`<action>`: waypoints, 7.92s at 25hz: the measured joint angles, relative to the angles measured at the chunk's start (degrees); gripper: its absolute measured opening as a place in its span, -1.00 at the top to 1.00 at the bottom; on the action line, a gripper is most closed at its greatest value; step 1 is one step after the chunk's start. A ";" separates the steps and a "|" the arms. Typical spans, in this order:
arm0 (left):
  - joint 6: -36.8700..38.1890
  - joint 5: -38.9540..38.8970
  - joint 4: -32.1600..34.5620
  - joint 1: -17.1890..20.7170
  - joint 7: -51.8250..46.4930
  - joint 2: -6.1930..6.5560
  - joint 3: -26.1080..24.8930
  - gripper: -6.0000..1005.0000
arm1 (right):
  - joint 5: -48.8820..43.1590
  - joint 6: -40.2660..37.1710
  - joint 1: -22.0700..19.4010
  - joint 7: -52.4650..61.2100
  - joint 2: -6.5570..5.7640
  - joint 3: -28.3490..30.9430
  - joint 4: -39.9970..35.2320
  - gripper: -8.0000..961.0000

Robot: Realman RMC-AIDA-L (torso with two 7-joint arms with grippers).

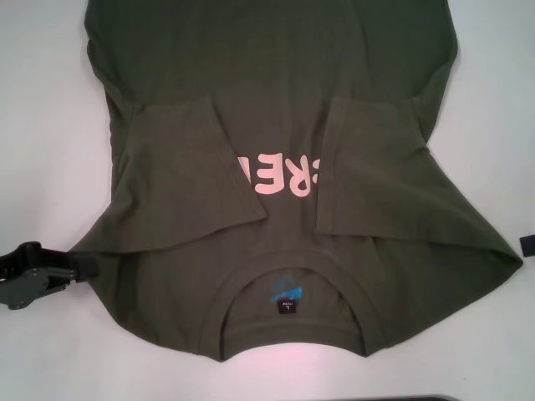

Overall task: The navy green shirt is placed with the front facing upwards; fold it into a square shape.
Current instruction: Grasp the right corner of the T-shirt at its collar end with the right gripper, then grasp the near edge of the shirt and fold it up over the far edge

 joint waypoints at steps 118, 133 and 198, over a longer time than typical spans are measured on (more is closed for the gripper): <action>-7.75 0.96 -0.49 -26.28 -10.97 4.94 6.81 0.92 | 2.22 4.18 19.21 10.36 -2.59 -6.97 -10.27 0.93; -26.83 -1.59 -0.39 -27.17 -12.17 1.75 7.23 0.92 | 3.89 17.98 17.65 12.60 -0.39 -6.14 -10.21 0.93; -53.25 -2.80 5.45 -35.53 -13.15 0.31 16.26 0.75 | 5.32 57.09 24.60 5.98 6.08 -14.88 0.79 0.69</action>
